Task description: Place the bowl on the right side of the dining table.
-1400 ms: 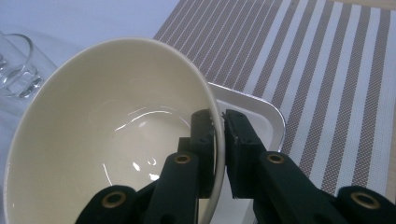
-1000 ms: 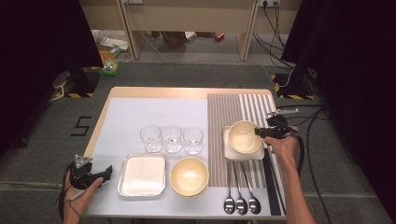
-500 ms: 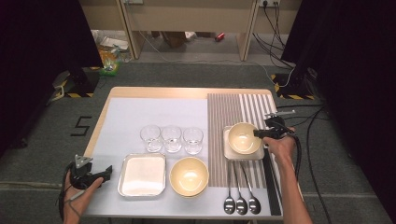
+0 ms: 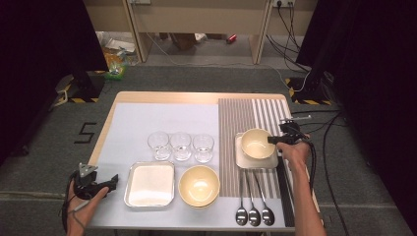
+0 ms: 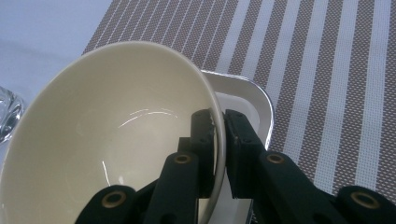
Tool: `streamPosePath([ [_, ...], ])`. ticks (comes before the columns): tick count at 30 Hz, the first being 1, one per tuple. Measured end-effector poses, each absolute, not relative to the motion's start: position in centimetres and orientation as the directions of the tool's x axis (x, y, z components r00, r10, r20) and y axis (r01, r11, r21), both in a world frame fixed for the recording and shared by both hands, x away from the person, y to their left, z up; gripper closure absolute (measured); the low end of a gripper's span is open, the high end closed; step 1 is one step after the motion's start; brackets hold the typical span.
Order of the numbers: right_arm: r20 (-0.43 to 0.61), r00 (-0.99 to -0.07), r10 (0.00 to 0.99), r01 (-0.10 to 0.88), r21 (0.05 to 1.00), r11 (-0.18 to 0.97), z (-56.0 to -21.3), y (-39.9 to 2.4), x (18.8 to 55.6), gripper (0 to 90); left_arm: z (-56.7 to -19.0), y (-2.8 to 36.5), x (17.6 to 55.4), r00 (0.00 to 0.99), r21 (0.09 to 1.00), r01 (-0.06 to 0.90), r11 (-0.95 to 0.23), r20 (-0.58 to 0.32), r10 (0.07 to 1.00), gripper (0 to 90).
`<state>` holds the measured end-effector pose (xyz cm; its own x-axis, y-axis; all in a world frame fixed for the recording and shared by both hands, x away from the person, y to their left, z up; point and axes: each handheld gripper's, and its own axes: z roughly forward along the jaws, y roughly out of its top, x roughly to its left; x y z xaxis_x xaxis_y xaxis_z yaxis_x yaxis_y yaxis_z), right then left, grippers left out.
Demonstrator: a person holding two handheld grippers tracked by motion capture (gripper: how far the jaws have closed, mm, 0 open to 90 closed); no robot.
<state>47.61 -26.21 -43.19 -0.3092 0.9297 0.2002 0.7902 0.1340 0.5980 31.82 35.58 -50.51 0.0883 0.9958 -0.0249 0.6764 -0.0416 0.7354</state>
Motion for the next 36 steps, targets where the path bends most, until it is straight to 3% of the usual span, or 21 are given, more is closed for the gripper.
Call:
streamPosePath([
  [36, 0.183, -0.294, 0.938, 0.796, 0.590, 0.135, -43.61, -25.77, 47.60, 83.4, -50.51, 35.58, 31.81, 0.089, 0.735, 0.677, -0.042, -0.025, 0.996, 13.1],
])
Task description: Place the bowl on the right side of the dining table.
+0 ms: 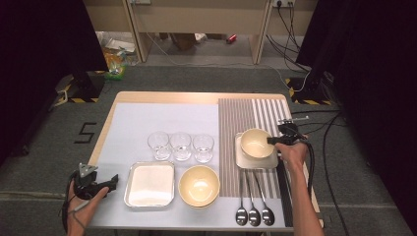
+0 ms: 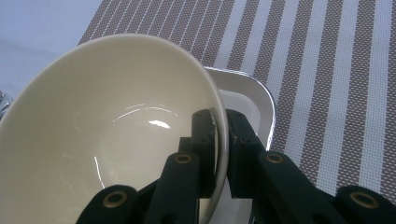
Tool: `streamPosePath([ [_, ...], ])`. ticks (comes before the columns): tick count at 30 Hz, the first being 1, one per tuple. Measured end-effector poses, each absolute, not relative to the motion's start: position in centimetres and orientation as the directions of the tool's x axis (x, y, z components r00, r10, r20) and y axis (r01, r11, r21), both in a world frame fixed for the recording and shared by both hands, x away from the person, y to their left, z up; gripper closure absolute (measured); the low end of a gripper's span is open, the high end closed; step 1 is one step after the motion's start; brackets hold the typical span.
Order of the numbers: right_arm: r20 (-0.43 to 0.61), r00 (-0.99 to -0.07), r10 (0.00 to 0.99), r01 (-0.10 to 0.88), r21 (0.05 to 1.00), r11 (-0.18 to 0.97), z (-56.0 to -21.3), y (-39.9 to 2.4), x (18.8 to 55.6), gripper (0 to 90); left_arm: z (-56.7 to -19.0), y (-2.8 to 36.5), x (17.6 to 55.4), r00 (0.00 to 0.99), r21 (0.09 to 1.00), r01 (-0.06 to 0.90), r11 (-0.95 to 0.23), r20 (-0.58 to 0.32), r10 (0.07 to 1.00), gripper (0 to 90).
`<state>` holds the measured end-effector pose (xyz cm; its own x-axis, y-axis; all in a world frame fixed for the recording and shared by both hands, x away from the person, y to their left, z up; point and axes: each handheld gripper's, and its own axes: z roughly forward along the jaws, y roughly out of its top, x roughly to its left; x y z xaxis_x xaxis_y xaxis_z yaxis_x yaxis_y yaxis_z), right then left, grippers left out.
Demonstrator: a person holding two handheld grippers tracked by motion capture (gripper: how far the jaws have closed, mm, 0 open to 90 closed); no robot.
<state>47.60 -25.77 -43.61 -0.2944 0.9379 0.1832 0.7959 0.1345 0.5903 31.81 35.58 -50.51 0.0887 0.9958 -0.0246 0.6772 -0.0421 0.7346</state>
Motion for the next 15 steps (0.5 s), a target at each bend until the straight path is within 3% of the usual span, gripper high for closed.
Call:
streamPosePath([
  [15, 0.164, -0.306, 0.938, 0.794, 0.587, 0.156, -43.53, -25.64, 47.27, 82.9, -50.52, 35.57, 31.82, 0.088, 0.736, 0.676, -0.041, -0.025, 0.996, 13.1],
])
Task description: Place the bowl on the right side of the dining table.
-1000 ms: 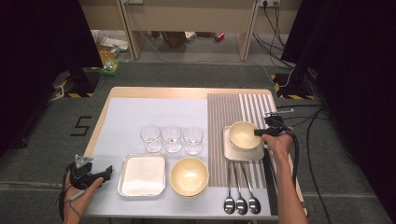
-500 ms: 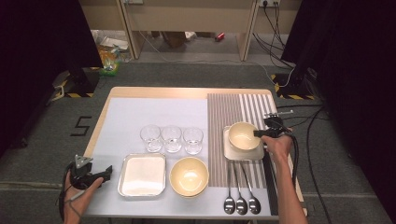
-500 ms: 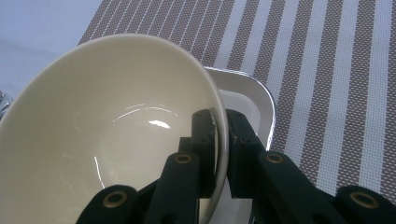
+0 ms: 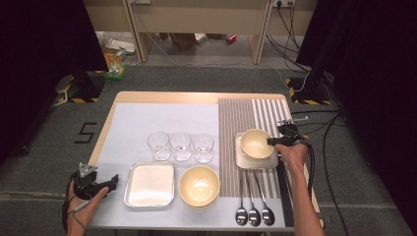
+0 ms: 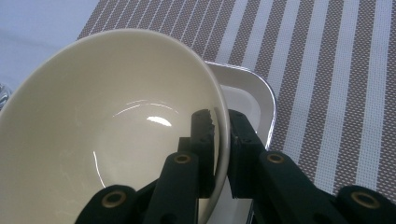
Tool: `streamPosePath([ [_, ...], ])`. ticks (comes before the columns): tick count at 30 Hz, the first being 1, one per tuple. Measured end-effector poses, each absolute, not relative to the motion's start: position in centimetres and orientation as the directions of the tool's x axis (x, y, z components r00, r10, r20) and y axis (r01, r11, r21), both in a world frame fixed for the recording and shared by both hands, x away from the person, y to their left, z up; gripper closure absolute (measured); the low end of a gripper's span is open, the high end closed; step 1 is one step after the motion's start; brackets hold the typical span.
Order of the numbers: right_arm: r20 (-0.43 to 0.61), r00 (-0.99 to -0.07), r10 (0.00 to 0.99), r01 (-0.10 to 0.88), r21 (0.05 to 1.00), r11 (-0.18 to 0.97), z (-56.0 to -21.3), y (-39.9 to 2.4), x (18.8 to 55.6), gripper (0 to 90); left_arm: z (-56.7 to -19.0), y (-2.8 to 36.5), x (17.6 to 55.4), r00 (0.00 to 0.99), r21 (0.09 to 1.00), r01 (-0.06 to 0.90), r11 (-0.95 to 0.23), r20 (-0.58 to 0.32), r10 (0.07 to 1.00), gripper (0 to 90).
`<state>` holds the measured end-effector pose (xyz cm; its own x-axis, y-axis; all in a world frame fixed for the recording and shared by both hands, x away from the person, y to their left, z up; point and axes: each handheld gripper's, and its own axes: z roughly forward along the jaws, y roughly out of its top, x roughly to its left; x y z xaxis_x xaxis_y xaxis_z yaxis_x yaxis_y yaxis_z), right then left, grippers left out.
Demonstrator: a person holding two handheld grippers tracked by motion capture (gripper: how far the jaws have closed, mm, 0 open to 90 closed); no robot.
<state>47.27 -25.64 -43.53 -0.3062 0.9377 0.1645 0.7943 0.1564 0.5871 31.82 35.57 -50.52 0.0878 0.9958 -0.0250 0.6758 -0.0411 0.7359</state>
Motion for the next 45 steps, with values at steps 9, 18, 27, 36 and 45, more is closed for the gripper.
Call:
streamPosePath([
  [9, 0.220, -0.272, 0.937, 0.772, 0.631, 0.076, -42.6, -26.5, 46.8, 70.7, -50.5, 35.6, 31.8, 0.088, 0.735, 0.676, -0.042, -0.025, 0.996, 13.1],
  [18, 0.237, -0.323, 0.916, 0.720, 0.690, 0.075, -40.7, -27.1, 44.5, 60.5, -50.5, 35.6, 31.8, 0.090, 0.737, 0.675, -0.041, -0.027, 0.996, 13.0],
  [27, 0.212, -0.340, 0.916, 0.693, 0.715, 0.092, -39.9, -27.2, 42.1, 52.8, -50.5, 35.6, 31.8, 0.090, 0.736, 0.675, -0.044, -0.023, 0.996, 13.0],
  [36, 0.225, -0.379, 0.898, 0.677, 0.728, 0.103, -39.1, -27.3, 40.0, 45.4, -50.6, 35.6, 31.8, 0.090, 0.737, 0.675, -0.043, -0.024, 0.996, 13.0],
  [45, 0.225, -0.398, 0.890, 0.670, 0.734, 0.114, -39.5, -27.4, 38.7, 34.1, -50.6, 35.6, 31.8, 0.091, 0.742, 0.670, -0.042, -0.026, 0.995, 12.9],
])
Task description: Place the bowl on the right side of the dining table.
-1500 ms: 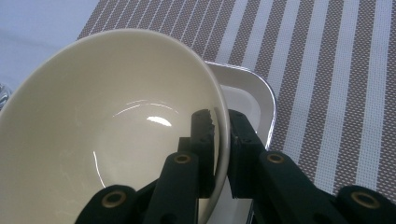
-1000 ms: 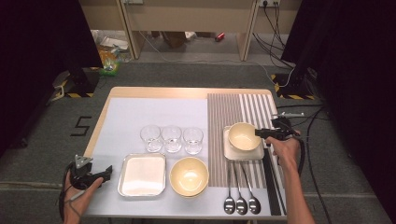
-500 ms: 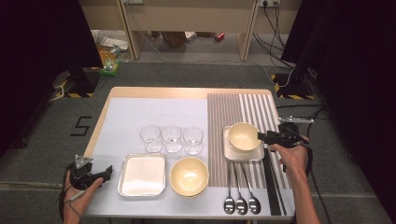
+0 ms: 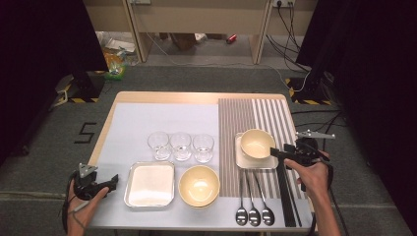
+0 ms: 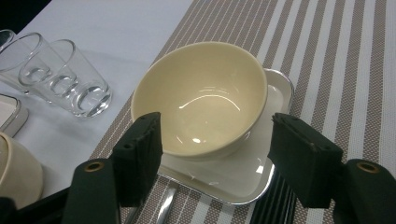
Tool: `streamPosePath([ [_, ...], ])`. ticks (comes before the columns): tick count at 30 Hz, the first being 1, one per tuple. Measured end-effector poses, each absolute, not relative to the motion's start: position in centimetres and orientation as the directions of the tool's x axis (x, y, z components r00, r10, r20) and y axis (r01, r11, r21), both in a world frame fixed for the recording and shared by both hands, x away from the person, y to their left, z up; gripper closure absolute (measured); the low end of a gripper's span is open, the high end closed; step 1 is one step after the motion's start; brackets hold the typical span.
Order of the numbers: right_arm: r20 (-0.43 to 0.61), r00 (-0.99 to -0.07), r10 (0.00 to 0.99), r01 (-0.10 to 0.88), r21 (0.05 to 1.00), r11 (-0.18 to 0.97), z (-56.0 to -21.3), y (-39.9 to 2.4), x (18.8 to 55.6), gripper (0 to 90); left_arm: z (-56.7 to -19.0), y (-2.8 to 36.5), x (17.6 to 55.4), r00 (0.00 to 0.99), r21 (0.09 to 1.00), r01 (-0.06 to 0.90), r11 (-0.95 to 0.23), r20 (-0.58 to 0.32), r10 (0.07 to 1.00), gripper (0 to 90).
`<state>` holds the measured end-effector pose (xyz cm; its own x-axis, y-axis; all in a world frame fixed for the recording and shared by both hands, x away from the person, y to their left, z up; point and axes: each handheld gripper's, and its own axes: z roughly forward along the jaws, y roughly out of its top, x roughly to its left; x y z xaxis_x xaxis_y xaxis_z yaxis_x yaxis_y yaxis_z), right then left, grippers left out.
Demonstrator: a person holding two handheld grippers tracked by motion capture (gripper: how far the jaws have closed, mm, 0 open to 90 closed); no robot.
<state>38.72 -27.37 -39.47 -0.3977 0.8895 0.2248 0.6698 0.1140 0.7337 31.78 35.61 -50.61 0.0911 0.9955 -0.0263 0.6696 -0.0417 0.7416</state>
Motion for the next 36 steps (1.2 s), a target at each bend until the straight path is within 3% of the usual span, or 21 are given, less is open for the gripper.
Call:
streamPosePath([
  [4, 0.191, -0.404, 0.895, 0.662, 0.736, 0.142, -39.5, -27.2, 38.1, 30.7, -50.6, 35.6, 31.8, 0.092, 0.741, 0.670, -0.042, -0.026, 0.995, 12.7],
  [36, 0.195, -0.453, 0.870, 0.663, 0.726, 0.183, -41.2, -26.9, 34.5, 34.1, -50.6, 35.6, 31.8, 0.095, 0.741, 0.670, -0.041, -0.031, 0.995, 12.2],
])
